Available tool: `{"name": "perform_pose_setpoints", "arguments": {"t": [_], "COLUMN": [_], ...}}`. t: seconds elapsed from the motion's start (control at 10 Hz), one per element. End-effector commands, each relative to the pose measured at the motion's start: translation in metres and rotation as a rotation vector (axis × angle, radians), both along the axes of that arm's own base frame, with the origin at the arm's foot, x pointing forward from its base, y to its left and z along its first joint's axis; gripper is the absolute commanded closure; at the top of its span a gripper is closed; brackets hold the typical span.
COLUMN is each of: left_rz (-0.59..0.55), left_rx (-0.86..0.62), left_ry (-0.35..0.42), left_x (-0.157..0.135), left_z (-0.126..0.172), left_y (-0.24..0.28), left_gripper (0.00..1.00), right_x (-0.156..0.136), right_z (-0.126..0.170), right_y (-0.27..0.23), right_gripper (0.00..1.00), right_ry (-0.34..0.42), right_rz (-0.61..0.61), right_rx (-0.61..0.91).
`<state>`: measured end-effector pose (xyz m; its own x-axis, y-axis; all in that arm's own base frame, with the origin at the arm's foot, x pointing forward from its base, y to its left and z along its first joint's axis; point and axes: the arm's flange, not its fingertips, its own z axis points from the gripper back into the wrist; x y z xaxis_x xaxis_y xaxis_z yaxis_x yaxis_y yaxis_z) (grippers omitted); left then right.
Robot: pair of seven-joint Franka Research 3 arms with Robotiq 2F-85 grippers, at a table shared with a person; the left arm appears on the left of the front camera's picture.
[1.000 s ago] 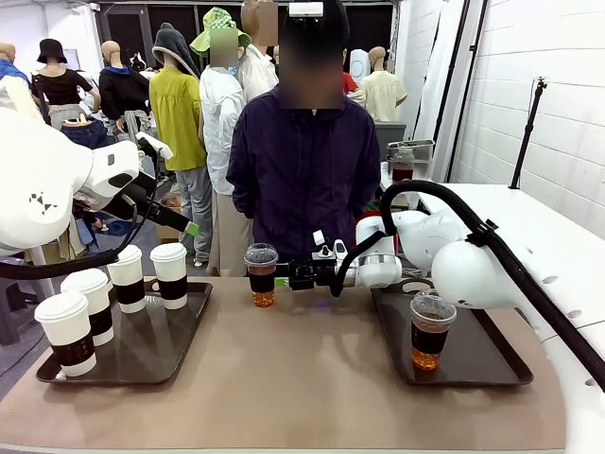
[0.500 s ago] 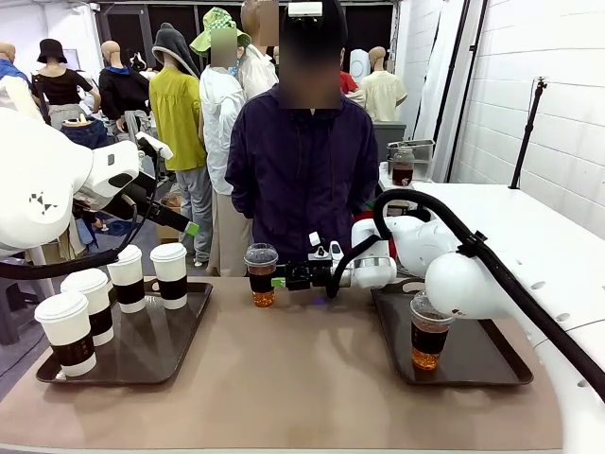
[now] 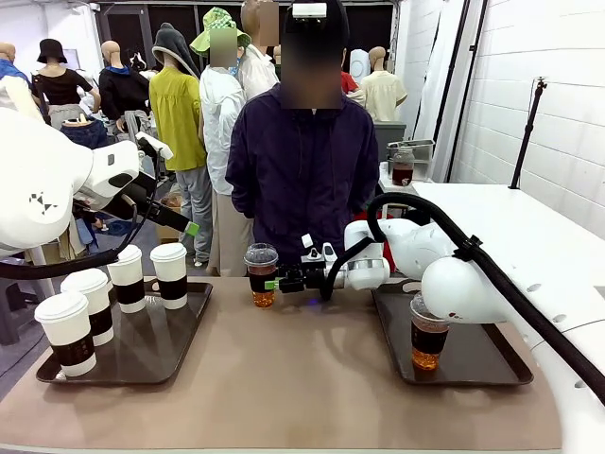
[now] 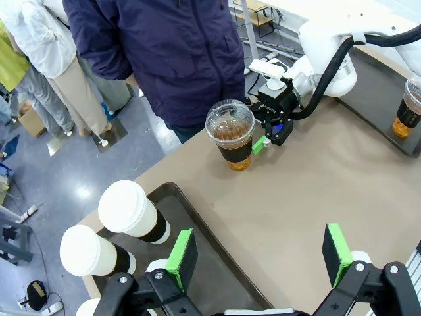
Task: Distribute the coffee onto the tray.
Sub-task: Pick up another iced Americano from the middle of the table and place it on the right Handle tray.
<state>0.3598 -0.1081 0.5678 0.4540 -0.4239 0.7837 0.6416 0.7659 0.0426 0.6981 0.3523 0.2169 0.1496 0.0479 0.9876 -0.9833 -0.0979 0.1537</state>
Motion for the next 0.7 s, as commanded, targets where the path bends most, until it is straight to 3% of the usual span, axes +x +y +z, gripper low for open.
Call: {"name": "perform_pose_setpoints", "arguments": {"t": [0.0, 0.5, 0.6], "left_rz": [-0.002, -0.002, -0.002], "left_rx": [-0.004, -0.004, -0.004], "left_ry": [0.002, 0.002, 0.002], "left_x": [0.001, 0.001, 0.001], "left_z": [-0.001, -0.001, -0.001], "left_y": [0.002, 0.002, 0.002], "left_gripper": [0.0, 0.0, 0.0], "right_x": [0.01, 0.011, 0.011], "right_z": [0.003, 0.0, 0.002], "right_y": [0.008, 0.022, 0.023], "right_gripper": [0.0, 0.0, 0.2], "right_ry": [0.018, 0.037, 0.051], "right_rz": [0.004, 0.033, 0.033], "right_rx": [-0.017, -0.032, -0.037]}}
